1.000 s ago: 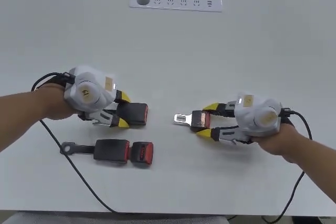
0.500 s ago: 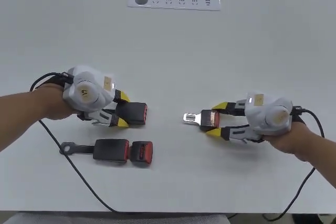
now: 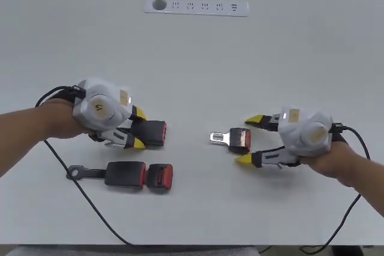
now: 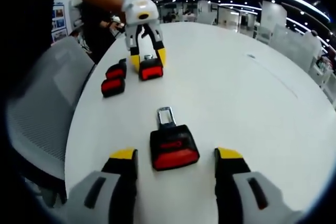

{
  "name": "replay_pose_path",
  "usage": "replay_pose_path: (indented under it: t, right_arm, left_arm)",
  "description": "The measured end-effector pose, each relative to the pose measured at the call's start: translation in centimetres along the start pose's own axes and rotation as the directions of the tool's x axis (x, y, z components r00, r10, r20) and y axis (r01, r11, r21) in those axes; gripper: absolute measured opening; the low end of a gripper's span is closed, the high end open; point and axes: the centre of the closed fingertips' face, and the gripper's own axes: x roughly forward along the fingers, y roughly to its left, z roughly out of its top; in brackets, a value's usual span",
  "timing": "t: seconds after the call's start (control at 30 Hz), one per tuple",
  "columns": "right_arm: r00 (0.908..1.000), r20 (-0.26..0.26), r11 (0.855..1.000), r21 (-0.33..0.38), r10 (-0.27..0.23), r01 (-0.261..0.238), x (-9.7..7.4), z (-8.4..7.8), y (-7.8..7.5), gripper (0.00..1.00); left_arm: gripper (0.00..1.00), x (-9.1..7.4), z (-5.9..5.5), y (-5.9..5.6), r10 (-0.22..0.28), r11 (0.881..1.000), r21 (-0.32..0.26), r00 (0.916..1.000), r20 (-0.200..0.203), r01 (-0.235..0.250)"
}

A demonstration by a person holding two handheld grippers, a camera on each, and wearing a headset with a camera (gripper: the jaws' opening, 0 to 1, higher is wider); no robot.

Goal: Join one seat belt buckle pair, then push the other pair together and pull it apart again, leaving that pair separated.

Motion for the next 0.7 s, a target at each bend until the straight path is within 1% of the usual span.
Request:
replay_pose_path:
  t: [0.03,0.07,0.1,0.13,0.2,0.23,0.27,0.3,0.33,0.37,0.4,0.43,0.47,0.5,0.53,0.57,0.63,0.67,0.7]
  right_arm:
    - [0.9999,0.008,1.000,0.010,-0.014,0.014,-0.1,0.1,-0.1,0.64]
    - [0.9993,0.021,0.999,0.025,-0.031,0.031,-0.2,0.2,-0.2,0.66]
    - [0.9972,0.043,0.996,0.065,-0.062,0.059,-0.5,0.4,-0.4,0.68]
    - [0.9956,0.054,0.994,0.087,-0.077,0.072,-0.7,0.6,-0.6,0.71]
    - [0.9907,0.070,0.985,0.132,-0.116,0.106,-1.0,0.7,-0.8,0.76]
    - [0.9898,0.072,0.984,0.137,-0.123,0.113,-1.1,0.7,-0.8,0.77]
    - [0.9863,0.079,0.981,0.145,-0.144,0.132,-1.4,0.8,-0.9,0.80]
    - [0.9824,0.089,0.976,0.158,-0.164,0.149,-1.6,1.0,-0.9,0.82]
    - [0.9754,0.102,0.968,0.181,-0.195,0.175,-1.9,1.2,-1.0,0.84]
    - [0.9706,0.106,0.962,0.192,-0.216,0.193,-2.1,1.3,-1.1,0.86]
    - [0.9638,0.113,0.952,0.220,-0.241,0.213,-2.4,1.6,-1.0,0.88]
    - [0.9589,0.122,0.946,0.235,-0.256,0.223,-2.6,1.8,-0.9,0.90]
    - [0.9503,0.139,0.939,0.245,-0.278,0.239,-2.9,2.2,-0.9,0.92]
    - [0.9475,0.142,0.937,0.247,-0.286,0.246,-3.0,2.3,-0.7,0.93]
    - [0.9434,0.144,0.933,0.253,-0.299,0.257,-3.1,2.5,-0.4,0.94]
    - [0.9405,0.148,0.930,0.257,-0.306,0.262,-3.2,2.6,-0.2,0.96]
    - [0.9355,0.153,0.926,0.263,-0.319,0.272,-3.3,3.0,0.4,0.96]
    - [0.9334,0.155,0.924,0.263,-0.324,0.277,-3.3,3.2,0.7,0.97]
    - [0.9301,0.158,0.923,0.260,-0.332,0.285,-3.4,3.5,1.1,0.98]
  left_arm:
    - [0.44,-0.1,0.0,-0.4,-0.010,1.000,-0.006,0.9999,-0.007,0.010]
    - [0.50,-0.2,0.1,-0.6,-0.013,1.000,-0.017,0.9999,-0.004,0.013]
    - [0.55,-0.3,0.3,-0.8,-0.005,0.999,-0.034,1.0000,0.005,0.005]
    - [0.60,-0.6,0.6,-0.4,0.038,0.997,-0.071,0.9988,0.031,-0.036]
    - [0.65,-1.2,1.2,0.0,0.084,0.991,-0.115,0.9937,0.075,-0.075]
    - [0.67,-1.7,1.6,0.2,0.113,0.984,-0.150,0.9881,0.104,-0.097]
    - [0.69,-2.1,1.7,0.4,0.138,0.978,-0.174,0.9834,0.117,-0.117]
    - [0.71,-2.7,1.6,0.8,0.187,0.964,-0.213,0.9748,0.121,-0.159]
    - [0.75,-3.1,1.4,1.1,0.216,0.954,-0.237,0.9695,0.115,-0.185]
    - [0.79,-3.7,1.2,1.1,0.251,0.942,-0.259,0.9604,0.122,-0.213]
    - [0.82,-4.2,1.3,1.1,0.273,0.934,-0.274,0.9518,0.140,-0.228]
    - [0.85,-4.7,1.3,1.1,0.297,0.925,-0.292,0.9421,0.155,-0.244]
    - [0.86,-5.2,1.3,1.1,0.322,0.911,-0.320,0.9320,0.166,-0.258]
    - [0.88,-5.7,0.9,0.9,0.348,0.895,-0.355,0.9222,0.169,-0.272]
    - [0.90,-6.1,0.6,0.8,0.364,0.882,-0.378,0.9169,0.165,-0.282]
    - [0.91,-6.7,0.3,0.7,0.389,0.862,-0.415,0.9055,0.170,-0.292]
    - [0.93,-7.4,0.0,0.4,0.420,0.838,-0.454,0.8895,0.181,-0.303]
    - [0.94,-8.0,-0.2,0.1,0.439,0.825,-0.471,0.8794,0.183,-0.314]
    - [0.94,-8.2,-0.4,-0.2,0.443,0.823,-0.472,0.8774,0.185,-0.316]
